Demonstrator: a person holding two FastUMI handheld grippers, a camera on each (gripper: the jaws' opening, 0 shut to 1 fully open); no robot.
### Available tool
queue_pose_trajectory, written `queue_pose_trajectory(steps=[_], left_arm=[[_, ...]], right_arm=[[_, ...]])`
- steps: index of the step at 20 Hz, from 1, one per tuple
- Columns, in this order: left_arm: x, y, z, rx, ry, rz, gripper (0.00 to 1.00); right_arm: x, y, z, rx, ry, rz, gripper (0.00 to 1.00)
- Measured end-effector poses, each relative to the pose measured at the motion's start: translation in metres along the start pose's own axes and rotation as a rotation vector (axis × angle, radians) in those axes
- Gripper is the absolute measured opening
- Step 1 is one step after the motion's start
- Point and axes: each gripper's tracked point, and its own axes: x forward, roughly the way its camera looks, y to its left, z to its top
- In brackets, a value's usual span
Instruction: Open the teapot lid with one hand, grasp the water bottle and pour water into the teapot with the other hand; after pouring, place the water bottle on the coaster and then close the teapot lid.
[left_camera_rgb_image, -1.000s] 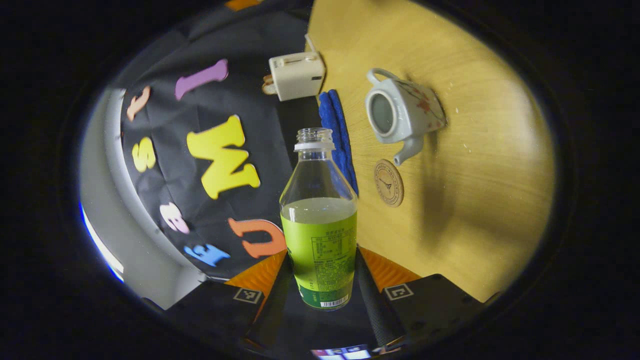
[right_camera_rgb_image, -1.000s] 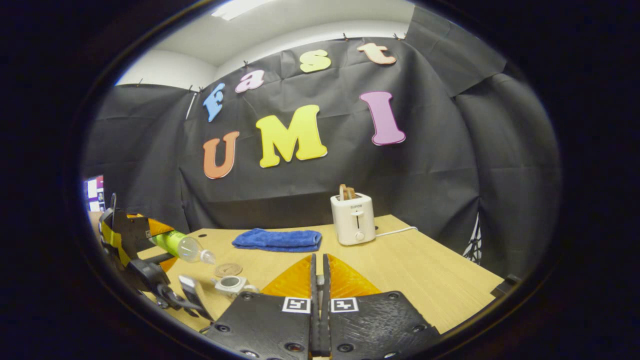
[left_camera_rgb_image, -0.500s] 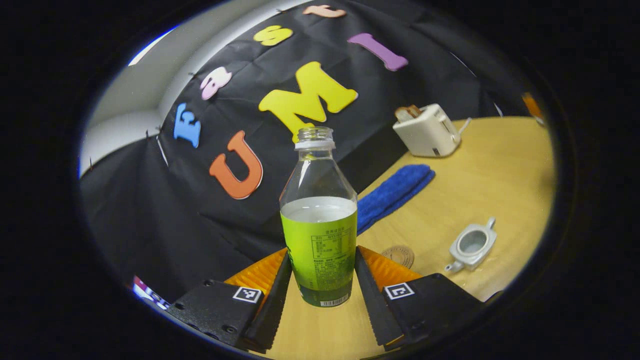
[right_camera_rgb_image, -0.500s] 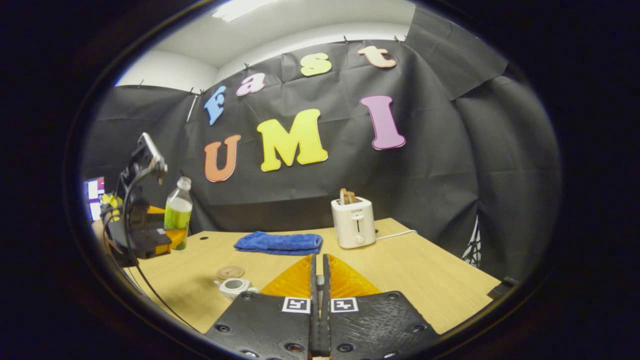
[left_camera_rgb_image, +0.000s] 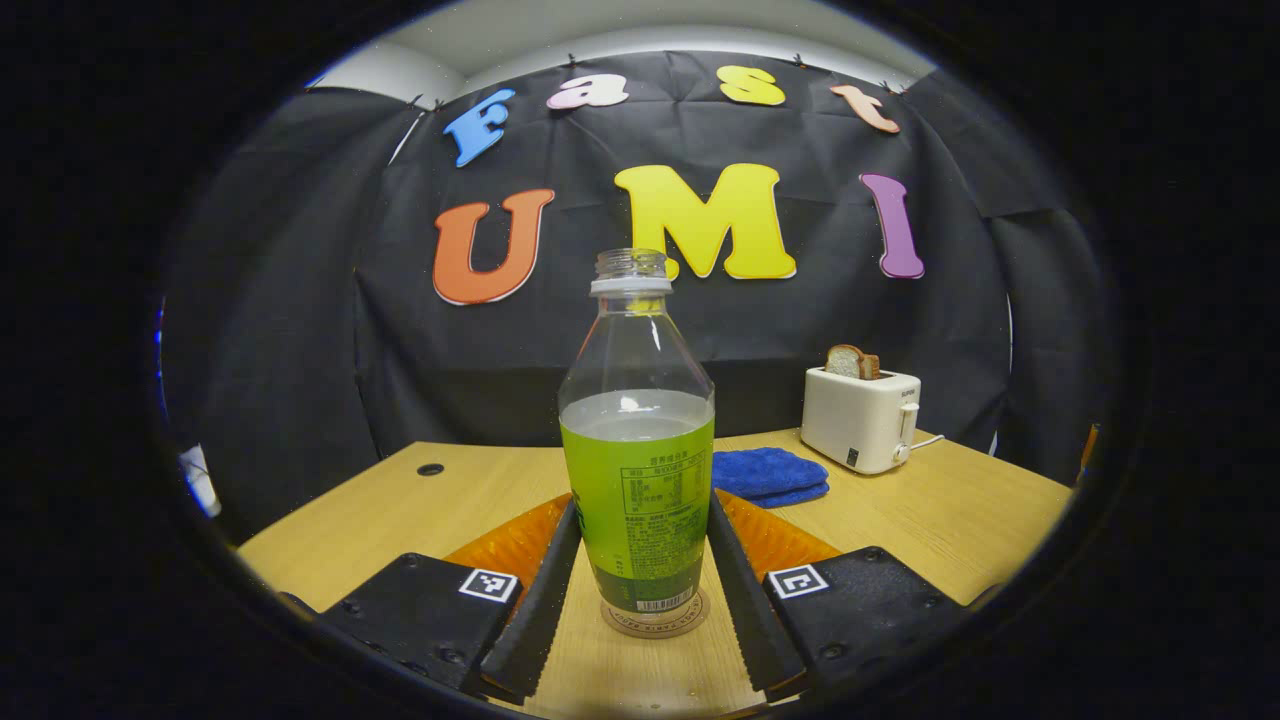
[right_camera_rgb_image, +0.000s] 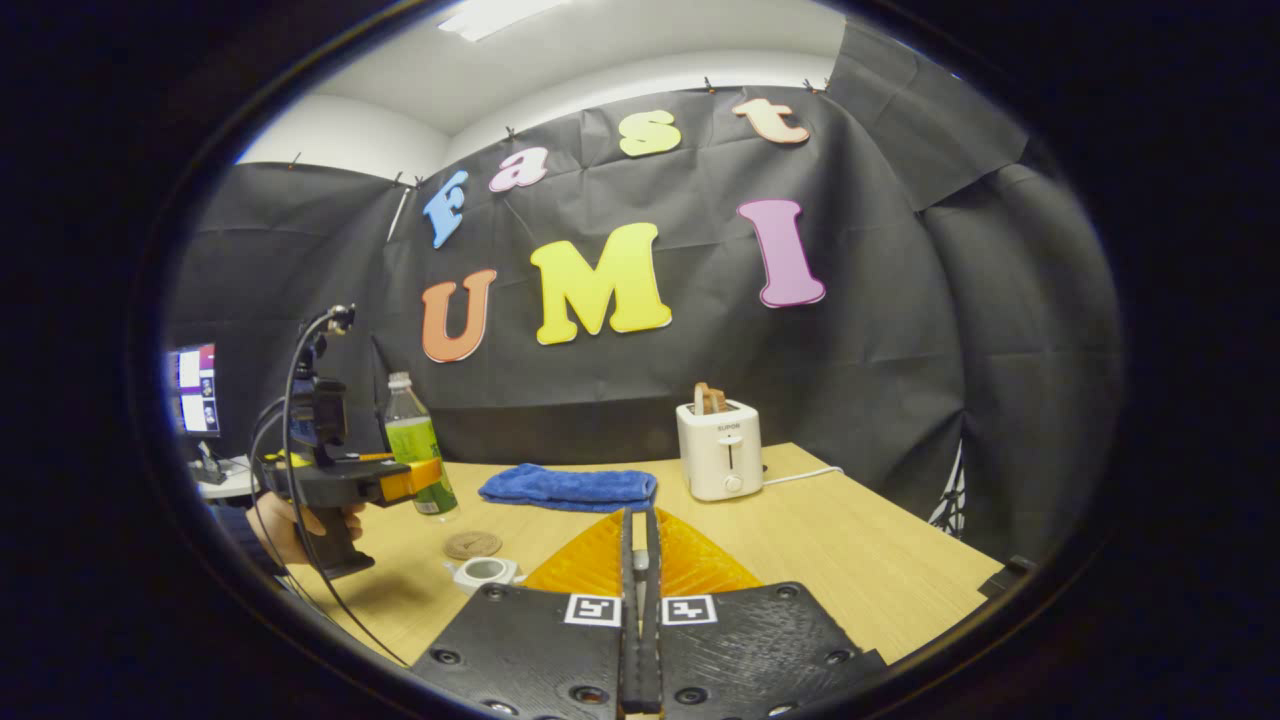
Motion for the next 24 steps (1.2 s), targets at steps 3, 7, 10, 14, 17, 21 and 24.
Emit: queue_pose_trajectory(steps=[3, 7, 10, 14, 17, 21, 24], left_arm=[[0.015, 0.006, -0.031, -0.044, 0.061, 0.014, 0.76], [0.021, 0.001, -0.051, -0.056, 0.099, -0.01, 0.76], [0.025, 0.002, -0.052, 0.001, 0.09, 0.004, 0.77], [0.032, -0.002, -0.052, 0.017, 0.083, -0.014, 0.77], [0.03, -0.004, -0.054, 0.012, 0.083, -0.027, 0.78], [0.023, 0.007, -0.049, 0.017, 0.07, 0.015, 1.0], [0.005, 0.014, -0.049, 0.029, 0.086, 0.043, 1.0]], right_arm=[[0.004, 0.003, -0.006, 0.001, 0.009, 0.001, 0.0], [0.011, 0.009, -0.018, 0.002, 0.034, 0.003, 0.0], [0.013, 0.018, -0.025, -0.005, 0.051, 0.018, 0.0], [0.012, 0.021, -0.026, -0.028, 0.049, 0.016, 0.0], [0.011, 0.022, -0.027, -0.032, 0.054, 0.013, 0.0], [0.011, 0.028, -0.03, -0.05, 0.056, 0.022, 0.0], [0.013, 0.042, -0.038, -0.058, 0.064, 0.067, 0.0]])
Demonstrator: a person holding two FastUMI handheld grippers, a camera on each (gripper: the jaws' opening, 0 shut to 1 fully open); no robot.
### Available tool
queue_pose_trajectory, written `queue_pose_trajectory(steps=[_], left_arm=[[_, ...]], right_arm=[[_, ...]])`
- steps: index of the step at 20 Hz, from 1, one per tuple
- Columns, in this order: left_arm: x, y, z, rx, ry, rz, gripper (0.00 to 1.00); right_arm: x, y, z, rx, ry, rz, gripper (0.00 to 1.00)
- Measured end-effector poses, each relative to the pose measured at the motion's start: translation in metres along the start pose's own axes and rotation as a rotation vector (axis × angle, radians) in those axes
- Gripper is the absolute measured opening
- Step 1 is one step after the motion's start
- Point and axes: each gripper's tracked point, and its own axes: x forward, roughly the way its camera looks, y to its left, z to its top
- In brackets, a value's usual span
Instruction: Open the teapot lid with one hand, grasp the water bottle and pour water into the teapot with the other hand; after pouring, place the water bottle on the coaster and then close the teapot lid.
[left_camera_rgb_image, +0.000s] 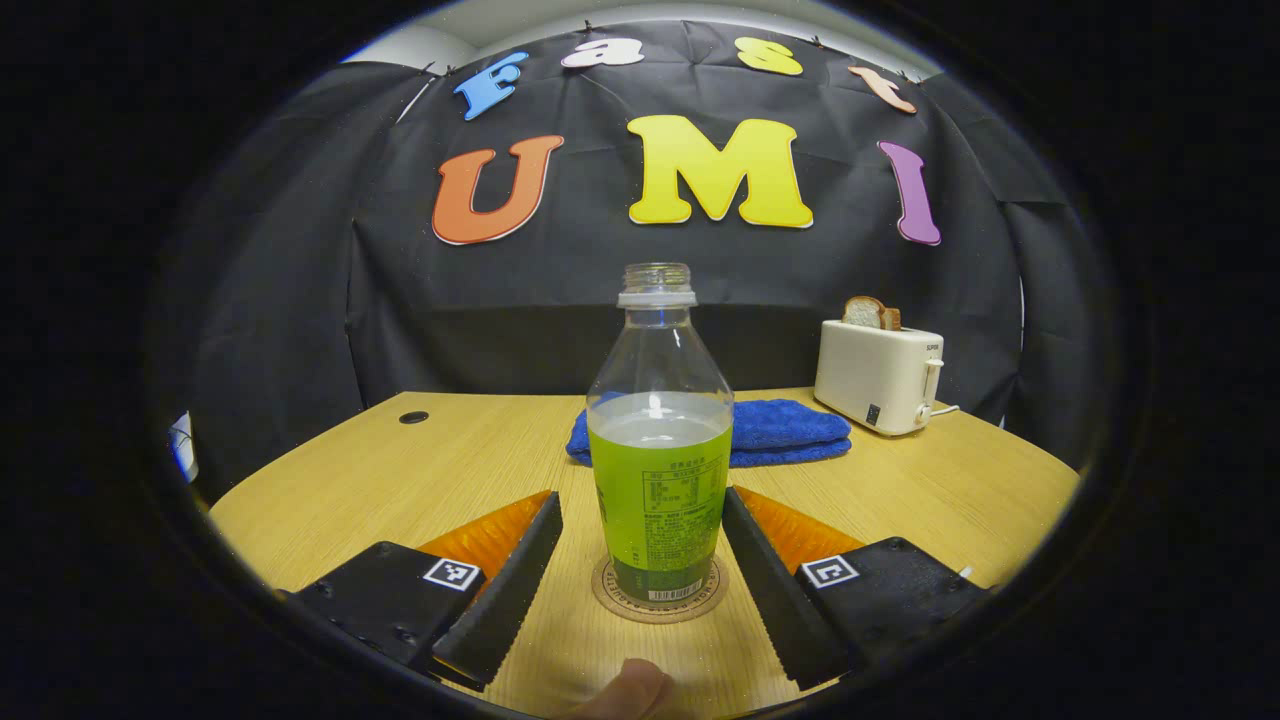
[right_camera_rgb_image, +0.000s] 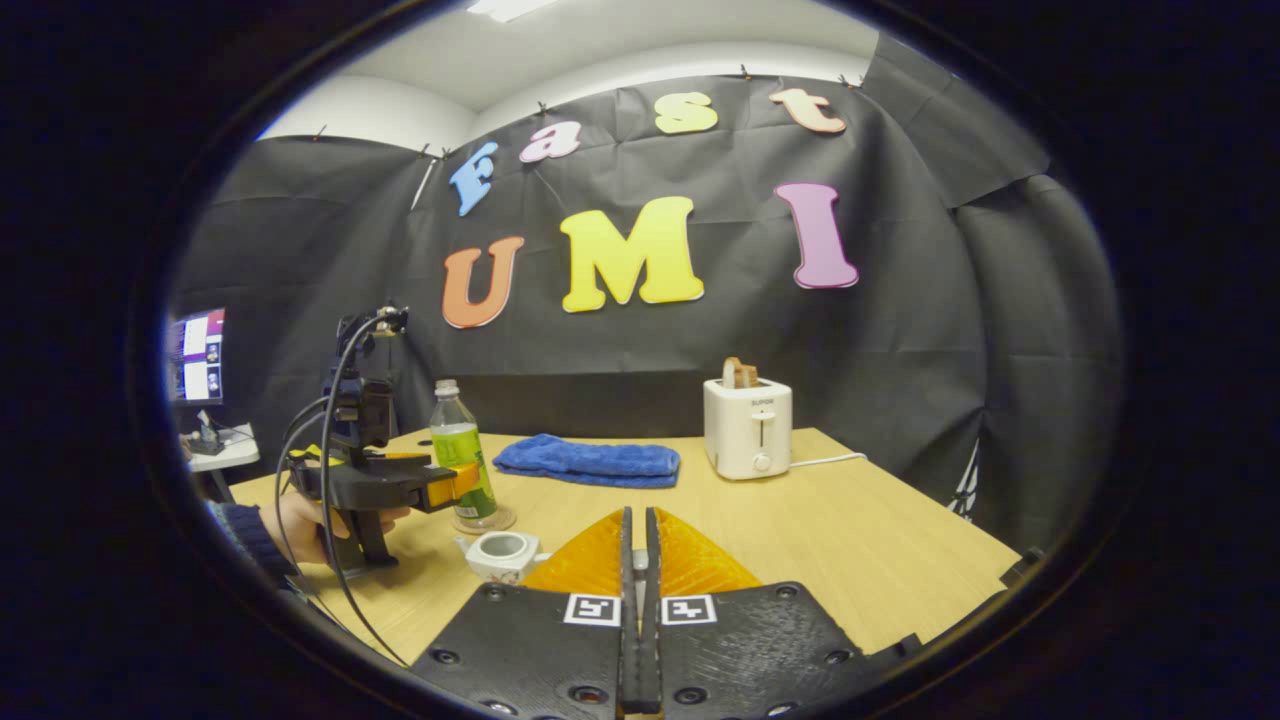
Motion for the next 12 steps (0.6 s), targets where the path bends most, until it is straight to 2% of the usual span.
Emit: queue_pose_trajectory(steps=[4, 10, 12], left_arm=[[-0.047, 0.017, 0.003, 0.092, -0.02, 0.037, 1.0], [-0.102, 0.036, 0.021, 0.014, -0.108, 0.019, 0.99], [-0.119, 0.059, 0.025, 0.013, -0.133, 0.07, 1.0]], right_arm=[[0.012, 0.023, -0.011, 0.022, 0.032, 0.069, 0.0], [0.037, 0.069, -0.003, 0.013, 0.047, 0.167, 0.0], [0.048, 0.085, -0.001, 0.008, 0.049, 0.199, 0.0]])
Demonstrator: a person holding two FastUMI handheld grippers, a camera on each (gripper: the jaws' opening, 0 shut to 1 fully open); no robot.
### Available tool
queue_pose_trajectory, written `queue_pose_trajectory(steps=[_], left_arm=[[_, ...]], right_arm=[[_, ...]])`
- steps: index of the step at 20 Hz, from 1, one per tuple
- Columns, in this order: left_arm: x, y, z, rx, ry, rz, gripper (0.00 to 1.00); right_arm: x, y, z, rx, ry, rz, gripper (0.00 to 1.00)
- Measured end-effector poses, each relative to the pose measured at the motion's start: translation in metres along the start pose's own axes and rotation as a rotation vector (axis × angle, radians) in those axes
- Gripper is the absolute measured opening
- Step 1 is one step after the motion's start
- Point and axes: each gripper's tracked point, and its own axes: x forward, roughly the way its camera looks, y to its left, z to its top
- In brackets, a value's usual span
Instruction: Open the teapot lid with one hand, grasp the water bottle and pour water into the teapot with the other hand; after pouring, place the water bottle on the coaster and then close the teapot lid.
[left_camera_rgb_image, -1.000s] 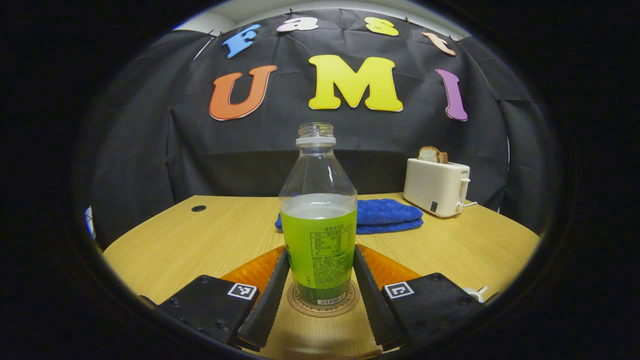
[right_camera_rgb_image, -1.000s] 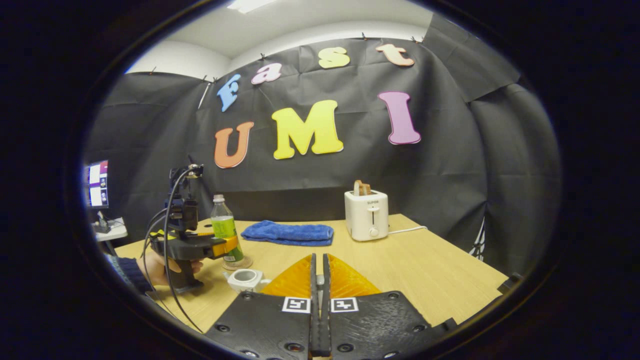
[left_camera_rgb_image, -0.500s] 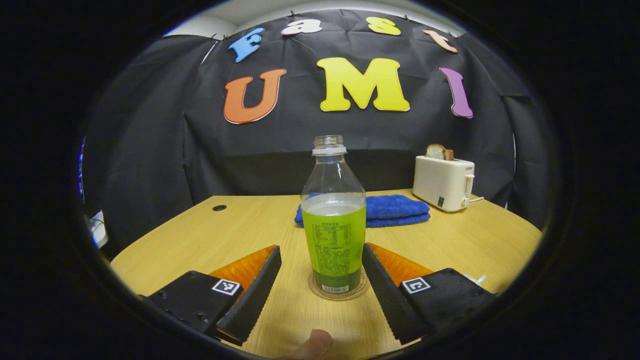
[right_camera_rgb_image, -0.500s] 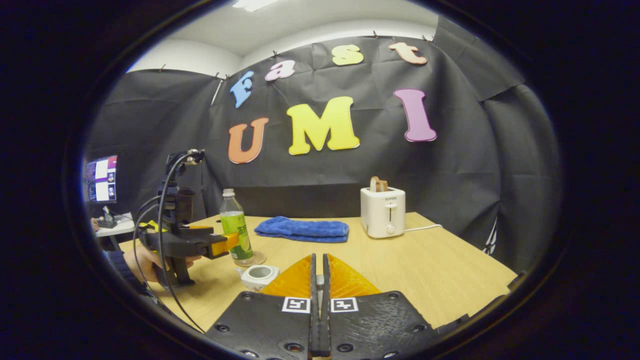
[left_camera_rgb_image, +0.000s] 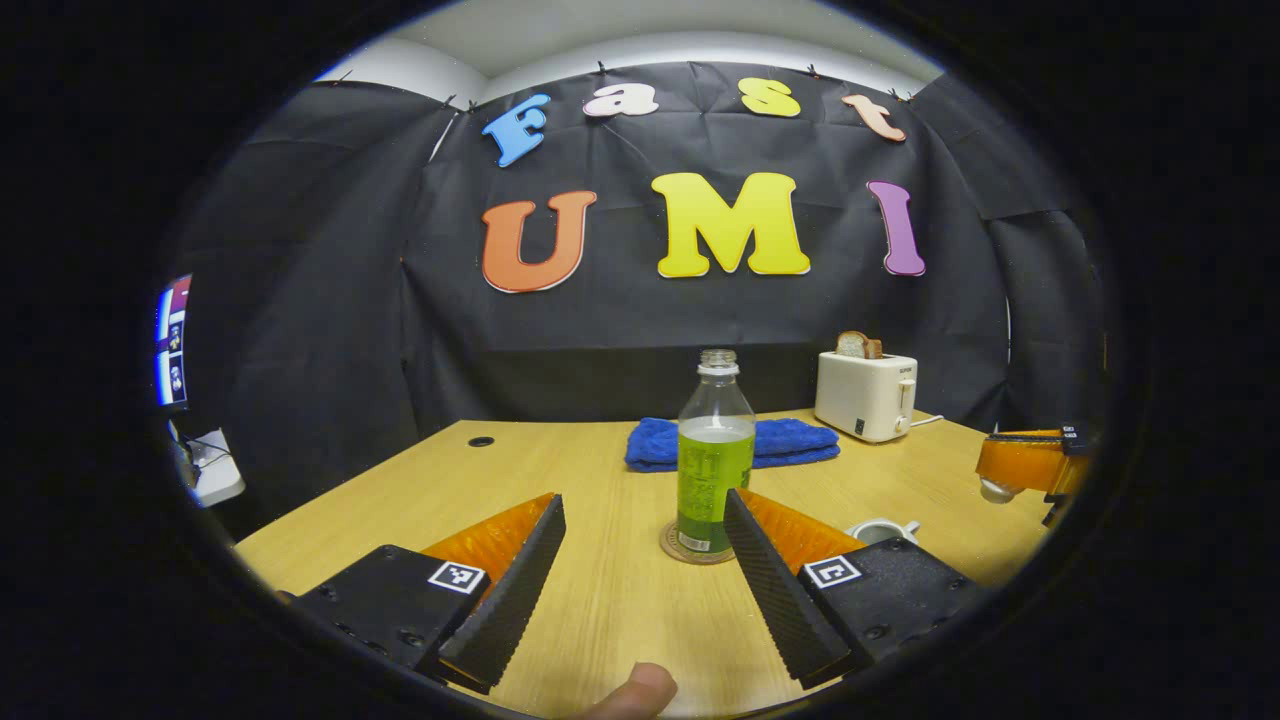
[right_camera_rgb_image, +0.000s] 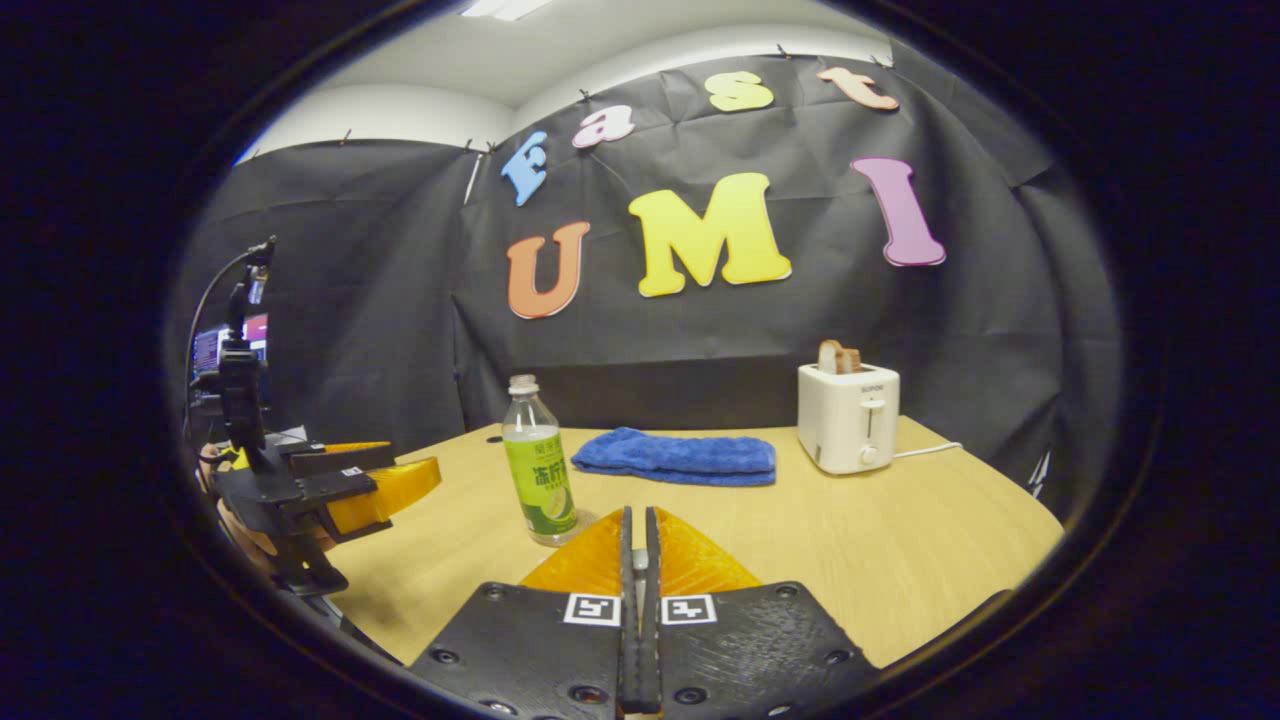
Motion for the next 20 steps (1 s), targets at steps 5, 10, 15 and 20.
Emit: queue_pose_trajectory(steps=[5, 10, 15, 20], left_arm=[[-0.026, 0.036, -0.007, 0.02, 0.015, 0.081, 1.0], [-0.037, 0.044, 0.012, 0.026, -0.021, 0.067, 0.99], [-0.041, 0.038, 0.012, -0.07, -0.001, 0.007, 0.99], [-0.044, 0.03, 0.014, -0.078, 0.002, -0.021, 0.99]], right_arm=[[0.031, 0.026, -0.002, -0.002, 0.019, 0.049, 0.0], [0.055, 0.026, -0.017, 0.057, 0.056, 0.035, 0.0], [0.066, 0.028, -0.035, 0.047, 0.061, 0.015, 0.0], [0.077, 0.019, -0.06, 0.035, 0.06, -0.02, 0.0]])
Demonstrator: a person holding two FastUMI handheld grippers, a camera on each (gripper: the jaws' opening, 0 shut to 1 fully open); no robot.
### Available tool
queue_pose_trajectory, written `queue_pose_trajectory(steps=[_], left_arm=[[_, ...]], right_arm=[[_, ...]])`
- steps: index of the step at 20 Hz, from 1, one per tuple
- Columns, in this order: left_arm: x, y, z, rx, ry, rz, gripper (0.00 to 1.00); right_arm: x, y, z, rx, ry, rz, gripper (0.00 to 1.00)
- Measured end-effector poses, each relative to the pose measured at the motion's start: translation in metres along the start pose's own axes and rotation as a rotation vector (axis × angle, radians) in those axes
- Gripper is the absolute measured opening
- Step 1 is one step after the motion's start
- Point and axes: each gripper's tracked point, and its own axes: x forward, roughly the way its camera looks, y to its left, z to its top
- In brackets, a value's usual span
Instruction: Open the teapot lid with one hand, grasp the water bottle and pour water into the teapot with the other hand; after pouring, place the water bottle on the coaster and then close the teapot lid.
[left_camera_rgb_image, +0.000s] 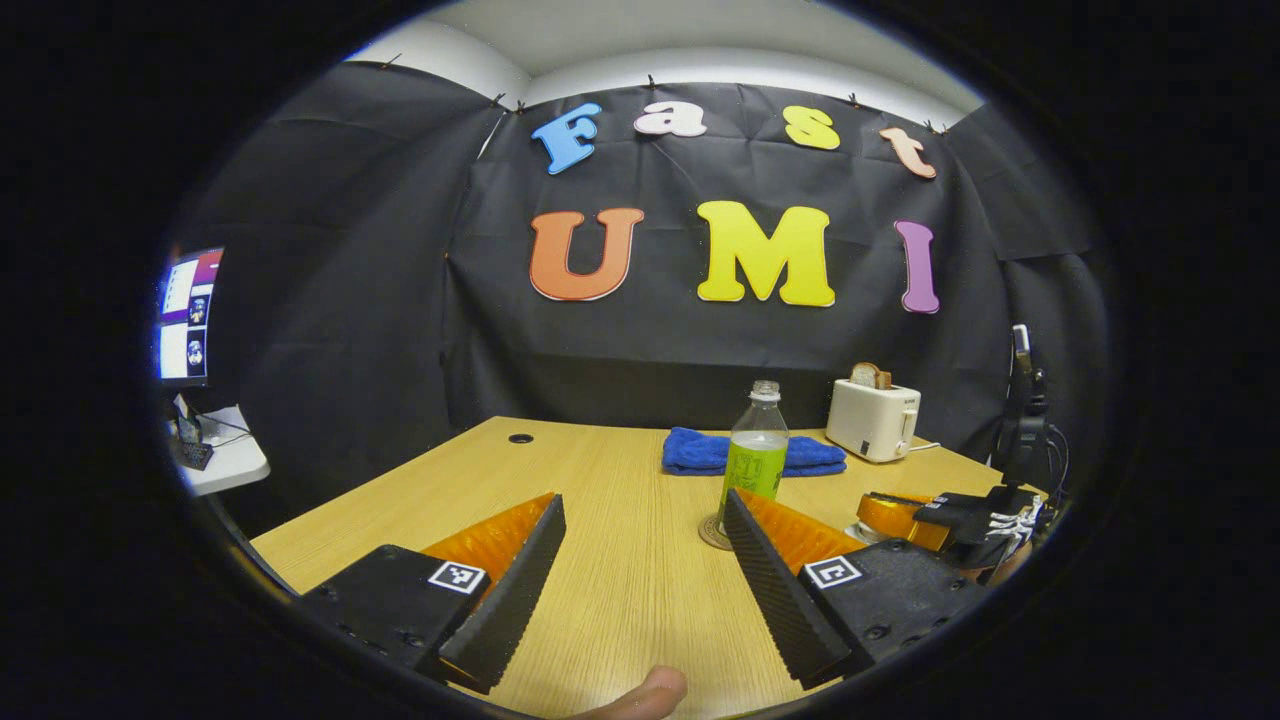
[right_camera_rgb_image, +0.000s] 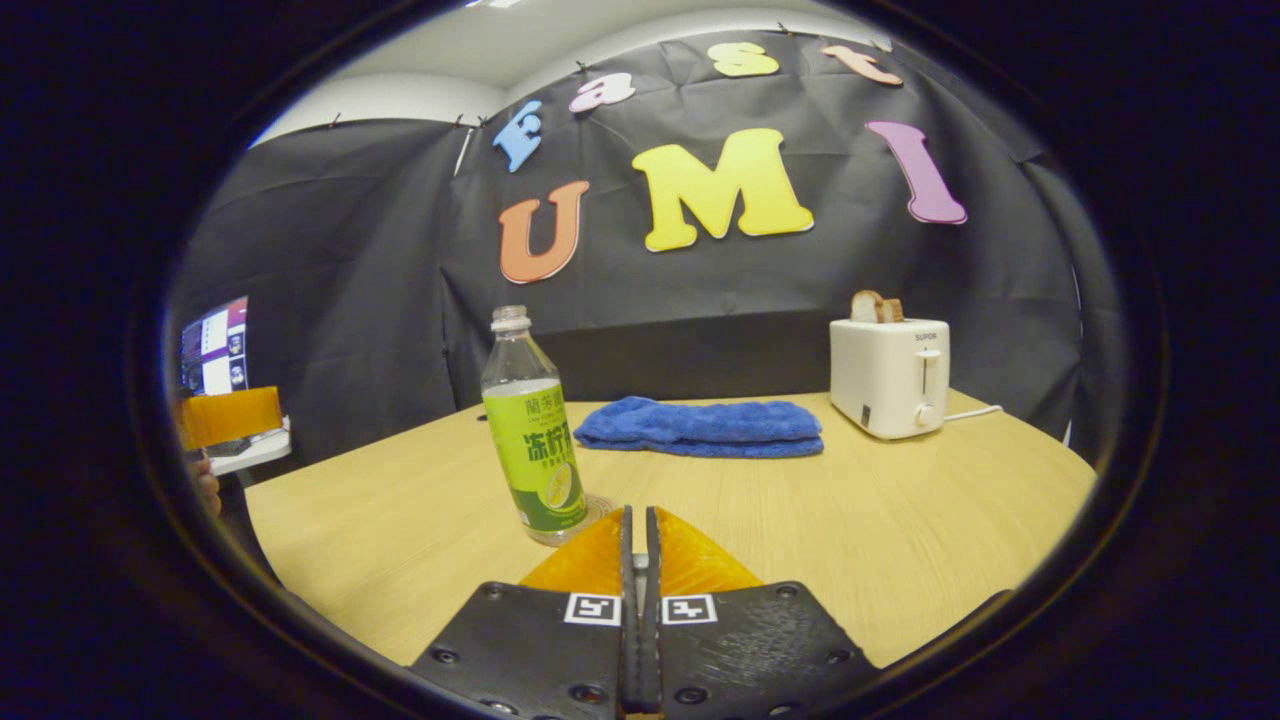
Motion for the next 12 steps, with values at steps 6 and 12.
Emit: queue_pose_trajectory(steps=[6, 12], left_arm=[[0.002, -0.014, -0.01, 0.031, 0.03, -0.031, 0.99], [0.0, -0.019, -0.016, -0.002, 0.06, -0.049, 1.0]], right_arm=[[-0.001, 0.001, 0.0, -0.064, 0.005, -0.034, 0.01], [-0.011, 0.005, 0.02, -0.096, -0.009, -0.06, 0.36]])
